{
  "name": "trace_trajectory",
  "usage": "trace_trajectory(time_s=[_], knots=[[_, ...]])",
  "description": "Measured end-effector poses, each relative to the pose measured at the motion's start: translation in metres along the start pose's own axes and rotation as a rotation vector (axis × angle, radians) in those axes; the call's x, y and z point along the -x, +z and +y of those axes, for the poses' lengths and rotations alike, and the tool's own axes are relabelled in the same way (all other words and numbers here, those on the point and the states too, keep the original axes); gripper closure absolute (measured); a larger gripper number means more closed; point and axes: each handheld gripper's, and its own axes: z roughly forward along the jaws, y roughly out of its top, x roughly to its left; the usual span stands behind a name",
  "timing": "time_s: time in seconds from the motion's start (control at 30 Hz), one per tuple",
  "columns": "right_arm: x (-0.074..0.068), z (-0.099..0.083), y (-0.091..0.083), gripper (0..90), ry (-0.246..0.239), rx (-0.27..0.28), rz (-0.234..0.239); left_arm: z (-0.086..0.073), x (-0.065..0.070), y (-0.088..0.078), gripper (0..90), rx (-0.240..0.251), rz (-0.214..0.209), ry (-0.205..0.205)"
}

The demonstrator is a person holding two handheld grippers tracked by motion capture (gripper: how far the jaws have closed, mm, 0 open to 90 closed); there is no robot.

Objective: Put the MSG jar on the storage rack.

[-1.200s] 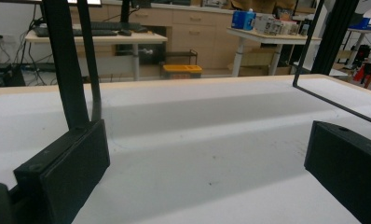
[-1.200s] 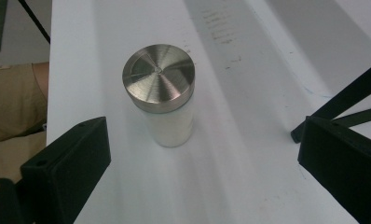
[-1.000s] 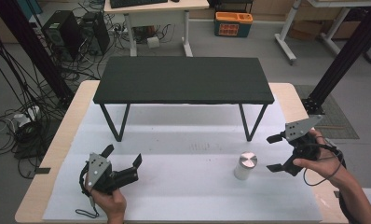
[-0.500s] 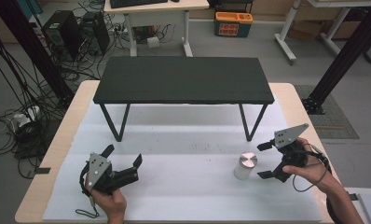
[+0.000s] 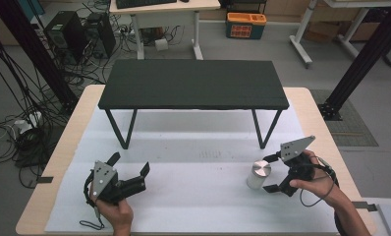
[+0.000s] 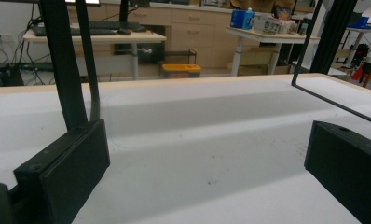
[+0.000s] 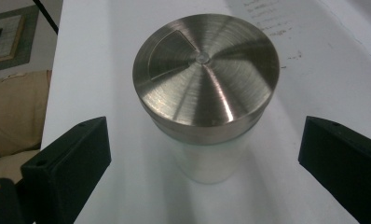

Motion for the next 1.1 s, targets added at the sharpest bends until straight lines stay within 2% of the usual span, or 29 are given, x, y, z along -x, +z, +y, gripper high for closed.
trace_trajectory(time_s=[0.53, 0.87, 0.93, 1.1], knots=[[0.002, -0.001, 0.016, 2.0, 0.005, 0.018, 0.008, 0.0, -0.001, 0.0, 0.2, 0.002, -0.008, 0.003], [0.0, 0.001, 0.018, 2.6, 0.001, 0.021, 0.005, -0.001, -0.001, 0.0, 0.2, 0.005, -0.008, 0.002], [0.001, 0.001, 0.018, 3.3, 0.0, 0.022, 0.007, -0.001, -0.001, -0.001, 0.2, 0.005, -0.008, 0.003], [0.001, -0.001, 0.018, 13.8, -0.014, 0.028, 0.004, -0.001, -0.001, 0.0, 0.2, 0.006, -0.007, 0.001]])
